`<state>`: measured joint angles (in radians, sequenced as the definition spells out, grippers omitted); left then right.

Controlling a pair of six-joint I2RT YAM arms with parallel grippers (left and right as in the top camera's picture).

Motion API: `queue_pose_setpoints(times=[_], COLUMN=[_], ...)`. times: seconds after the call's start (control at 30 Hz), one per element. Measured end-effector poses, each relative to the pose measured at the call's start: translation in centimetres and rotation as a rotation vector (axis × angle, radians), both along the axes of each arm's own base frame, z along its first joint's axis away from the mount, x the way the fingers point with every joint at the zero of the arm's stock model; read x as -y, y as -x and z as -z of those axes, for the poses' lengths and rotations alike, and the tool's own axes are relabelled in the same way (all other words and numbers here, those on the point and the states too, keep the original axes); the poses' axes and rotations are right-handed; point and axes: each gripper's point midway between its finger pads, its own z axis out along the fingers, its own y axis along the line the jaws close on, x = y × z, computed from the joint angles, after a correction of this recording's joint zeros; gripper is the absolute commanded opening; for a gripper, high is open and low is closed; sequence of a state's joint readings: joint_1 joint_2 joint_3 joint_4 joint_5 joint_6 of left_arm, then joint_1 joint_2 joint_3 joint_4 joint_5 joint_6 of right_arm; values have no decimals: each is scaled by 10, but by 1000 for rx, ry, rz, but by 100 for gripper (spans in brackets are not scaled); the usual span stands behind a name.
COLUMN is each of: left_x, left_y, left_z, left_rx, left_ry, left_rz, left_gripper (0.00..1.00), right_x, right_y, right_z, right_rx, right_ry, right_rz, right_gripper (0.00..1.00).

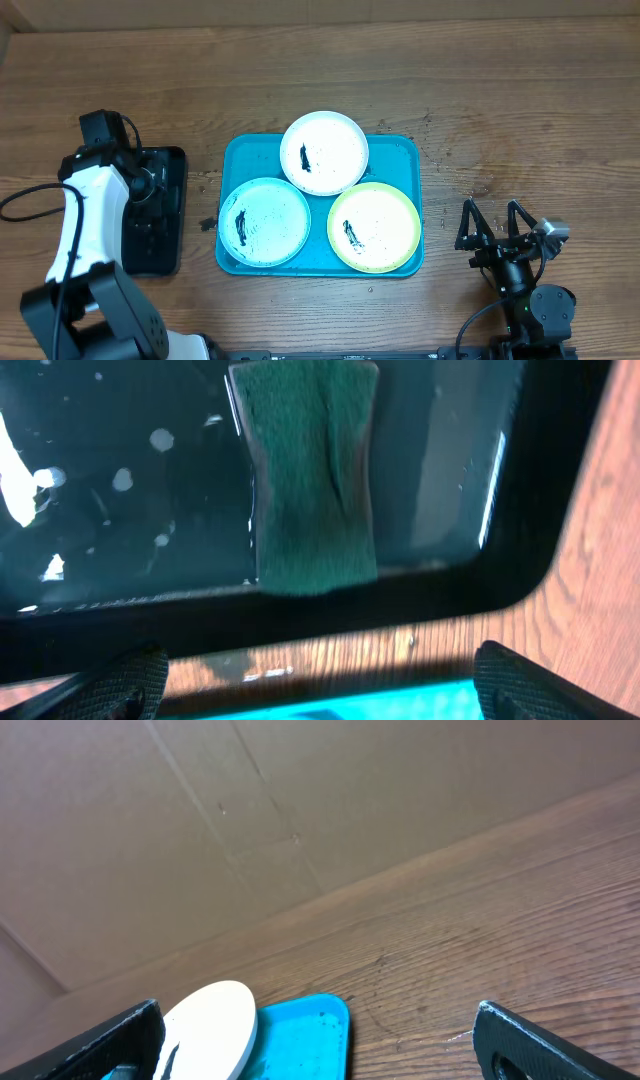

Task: Clean dirty plates on tray and stack at the side
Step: 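Lower the left gripper and grasp the green sponge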

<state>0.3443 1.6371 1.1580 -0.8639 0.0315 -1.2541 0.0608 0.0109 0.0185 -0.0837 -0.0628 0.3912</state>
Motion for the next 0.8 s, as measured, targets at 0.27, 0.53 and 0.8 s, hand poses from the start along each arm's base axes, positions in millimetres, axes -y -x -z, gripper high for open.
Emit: queue_pose_setpoints(times=[0.27,0.53,0.8], left_x=[-13,-26,-29], left_y=[-12,-16,-16], left_z=[25,34,36], left_rx=[-14,-20,-26], left_ry=[-19,-72,-87], left_rz=[-80,-117,-137], left_gripper=[83,80,86], right_x=[0,0,0], right_y=[0,0,0], right_z=[0,0,0], right_rx=[-1,-1,0], right_ry=[-1,-1,0], right_rz=[0,0,0], right_gripper=[100,100,100])
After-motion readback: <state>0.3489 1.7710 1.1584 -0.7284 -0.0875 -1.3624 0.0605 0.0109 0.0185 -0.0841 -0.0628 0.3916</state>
